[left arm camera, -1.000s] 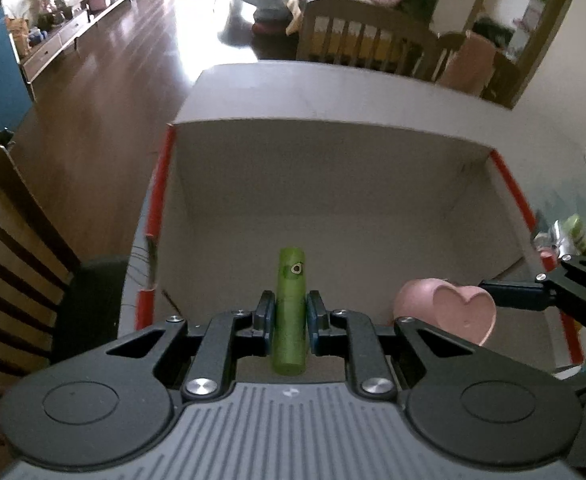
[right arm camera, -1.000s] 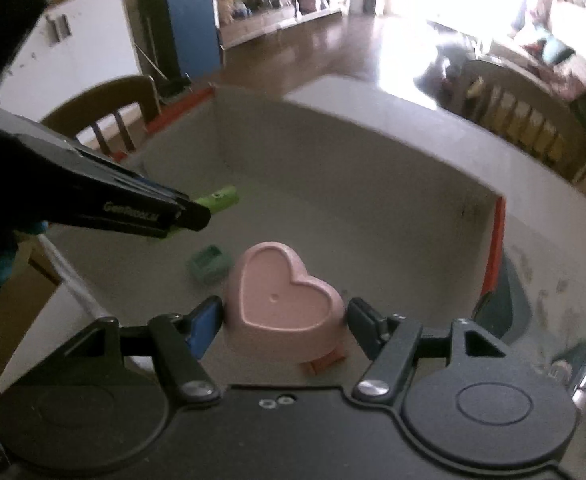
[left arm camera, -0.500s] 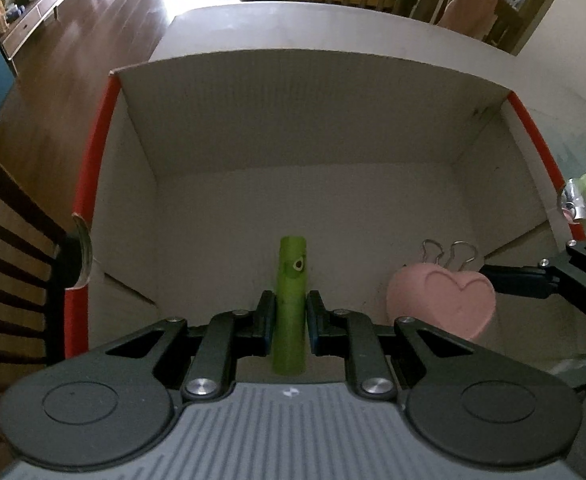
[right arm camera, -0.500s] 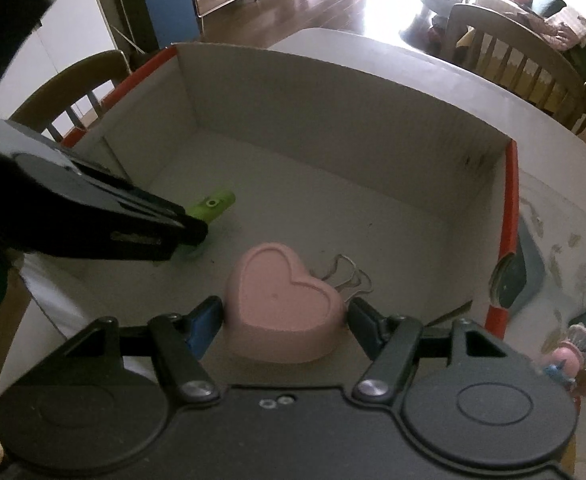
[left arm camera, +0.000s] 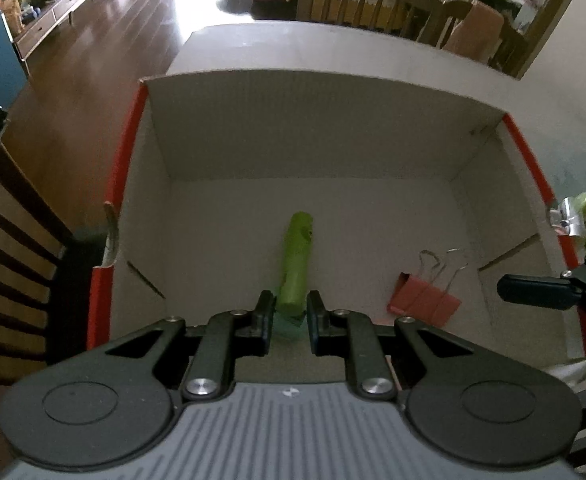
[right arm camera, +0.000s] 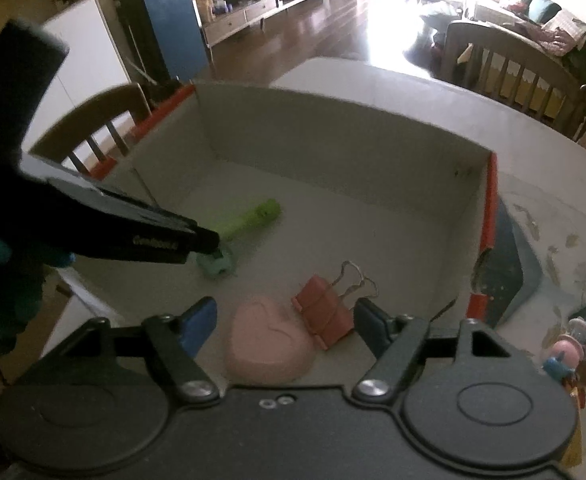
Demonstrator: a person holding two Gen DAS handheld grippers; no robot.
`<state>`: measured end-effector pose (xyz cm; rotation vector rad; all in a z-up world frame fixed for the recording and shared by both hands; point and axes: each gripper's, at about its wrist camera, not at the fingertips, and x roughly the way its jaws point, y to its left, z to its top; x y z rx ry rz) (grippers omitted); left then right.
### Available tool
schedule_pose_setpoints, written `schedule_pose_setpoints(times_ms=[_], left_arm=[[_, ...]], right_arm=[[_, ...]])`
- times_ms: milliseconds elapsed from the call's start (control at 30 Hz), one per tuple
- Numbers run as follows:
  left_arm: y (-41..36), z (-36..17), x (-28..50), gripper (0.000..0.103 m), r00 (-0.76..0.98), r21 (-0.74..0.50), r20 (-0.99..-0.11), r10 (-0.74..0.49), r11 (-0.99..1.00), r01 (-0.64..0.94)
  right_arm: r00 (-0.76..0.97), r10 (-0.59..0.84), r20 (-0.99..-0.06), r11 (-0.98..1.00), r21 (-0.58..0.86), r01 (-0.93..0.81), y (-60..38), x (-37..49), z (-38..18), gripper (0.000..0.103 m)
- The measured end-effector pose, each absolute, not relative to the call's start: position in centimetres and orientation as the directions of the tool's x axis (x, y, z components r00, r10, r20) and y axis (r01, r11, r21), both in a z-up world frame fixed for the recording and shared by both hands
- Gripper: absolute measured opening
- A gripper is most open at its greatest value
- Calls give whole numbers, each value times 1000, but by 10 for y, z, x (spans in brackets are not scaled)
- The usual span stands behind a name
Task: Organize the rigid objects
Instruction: 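Lower both grippers into the box and open them to release the items, then withdraw both grippers from the box toward the table items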
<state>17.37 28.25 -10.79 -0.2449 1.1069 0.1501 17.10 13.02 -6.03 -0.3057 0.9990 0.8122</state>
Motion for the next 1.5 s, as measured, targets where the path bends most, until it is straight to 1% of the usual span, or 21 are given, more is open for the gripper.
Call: schedule_pose_setpoints(times_ms=[200, 433, 833, 1033, 1333, 1500], left_arm=[[281, -90, 160, 17, 487, -124, -873, 19, 958, -260], [269, -56, 137, 17, 556, -132, -831, 29, 960, -247], [232, -4, 108, 17, 675, -136, -736, 46, 968, -213], [209, 14, 96, 17, 718, -134, -694, 46, 972, -192], [167, 23, 88, 17, 752, -173, -659, 8, 972, -161], [142, 17, 88, 17, 757, -193, -653, -11, 969, -152]], right_arm=[[316, 510, -800, 679, 150, -718, 114, 161, -38, 77], [356, 557, -750, 682, 169, -711, 92, 149, -12, 77], [411, 615, -673, 680, 190, -708, 54, 131, 20, 82], [453, 636, -625, 682, 182, -708, 31, 120, 33, 88], [494, 660, -566, 690, 199, -696, -17, 108, 40, 91], [520, 633, -573, 726, 207, -655, -57, 110, 32, 91]])
